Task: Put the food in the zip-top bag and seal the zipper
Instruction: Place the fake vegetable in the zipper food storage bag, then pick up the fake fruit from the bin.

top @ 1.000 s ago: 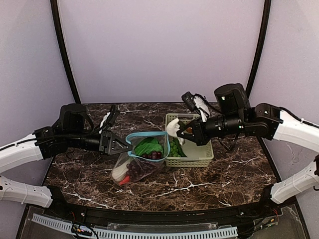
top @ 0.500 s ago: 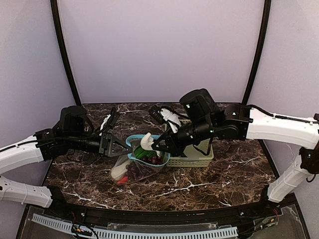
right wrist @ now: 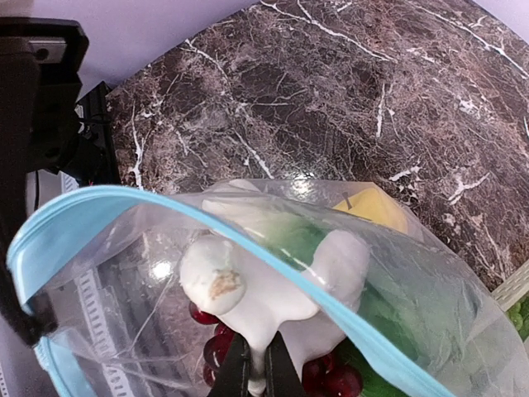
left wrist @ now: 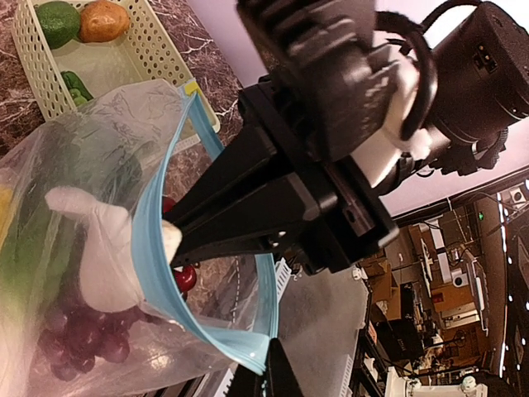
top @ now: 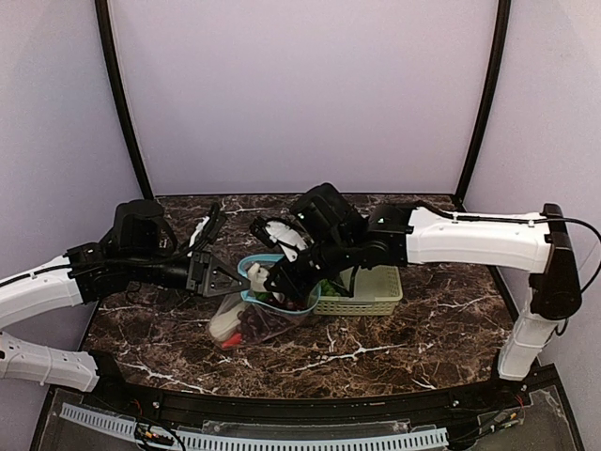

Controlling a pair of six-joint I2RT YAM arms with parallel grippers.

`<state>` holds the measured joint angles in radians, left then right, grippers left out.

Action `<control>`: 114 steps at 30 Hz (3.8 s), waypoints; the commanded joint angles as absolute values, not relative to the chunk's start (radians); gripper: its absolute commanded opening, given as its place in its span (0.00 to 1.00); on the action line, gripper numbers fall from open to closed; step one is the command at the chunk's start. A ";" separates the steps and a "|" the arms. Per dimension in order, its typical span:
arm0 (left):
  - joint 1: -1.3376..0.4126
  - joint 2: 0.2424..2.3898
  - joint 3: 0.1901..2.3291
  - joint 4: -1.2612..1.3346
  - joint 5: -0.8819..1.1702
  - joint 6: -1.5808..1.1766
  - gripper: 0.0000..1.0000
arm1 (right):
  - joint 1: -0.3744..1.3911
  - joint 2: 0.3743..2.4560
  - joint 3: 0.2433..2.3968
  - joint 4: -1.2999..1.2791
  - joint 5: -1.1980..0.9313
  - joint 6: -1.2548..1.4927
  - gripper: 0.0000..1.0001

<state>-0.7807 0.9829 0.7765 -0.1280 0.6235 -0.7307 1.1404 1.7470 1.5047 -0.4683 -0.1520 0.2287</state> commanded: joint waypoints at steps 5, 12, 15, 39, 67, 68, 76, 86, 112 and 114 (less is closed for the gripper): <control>-0.775 0.992 0.793 -0.069 0.644 -0.722 0.01 | 1.159 1.809 1.510 -0.483 -0.089 0.228 0.01; -0.775 1.000 0.796 -0.063 0.639 -0.724 0.01 | 1.161 1.777 1.489 -0.461 -0.107 0.239 0.15; -0.775 0.998 0.794 -0.062 0.635 -0.728 0.01 | 1.161 1.755 1.482 -0.452 -0.111 0.242 0.32; -0.774 0.917 0.736 -0.094 0.588 -0.736 0.01 | 1.162 1.433 1.361 -0.403 -0.023 0.331 0.75; -0.701 0.896 0.637 -0.150 0.525 -0.733 0.01 | 0.687 1.655 1.372 -0.461 -0.061 0.163 0.83; -0.701 0.895 0.637 -0.152 0.535 -0.729 0.01 | 0.677 1.681 1.385 -0.458 -0.071 0.140 0.83; -0.697 0.898 0.677 -0.199 0.574 -0.678 0.01 | 0.617 1.881 1.547 -0.449 -0.195 0.021 0.83; -0.684 0.919 0.723 -0.279 0.584 -0.644 0.01 | 0.591 2.083 1.716 -0.473 -0.193 -0.054 0.83; -0.678 0.915 0.791 -0.362 0.567 -0.618 0.01 | 0.610 2.198 1.750 -0.482 -0.106 -0.164 0.80; -0.678 0.917 0.789 -0.357 0.568 -0.619 0.01 | 0.610 2.186 1.730 -0.474 -0.093 -0.161 0.80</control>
<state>-0.6853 0.9218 0.7738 -0.3538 0.5785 -0.6350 0.5949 2.2467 1.7851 -0.4885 -0.1070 -0.1524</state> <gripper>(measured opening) 0.009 0.797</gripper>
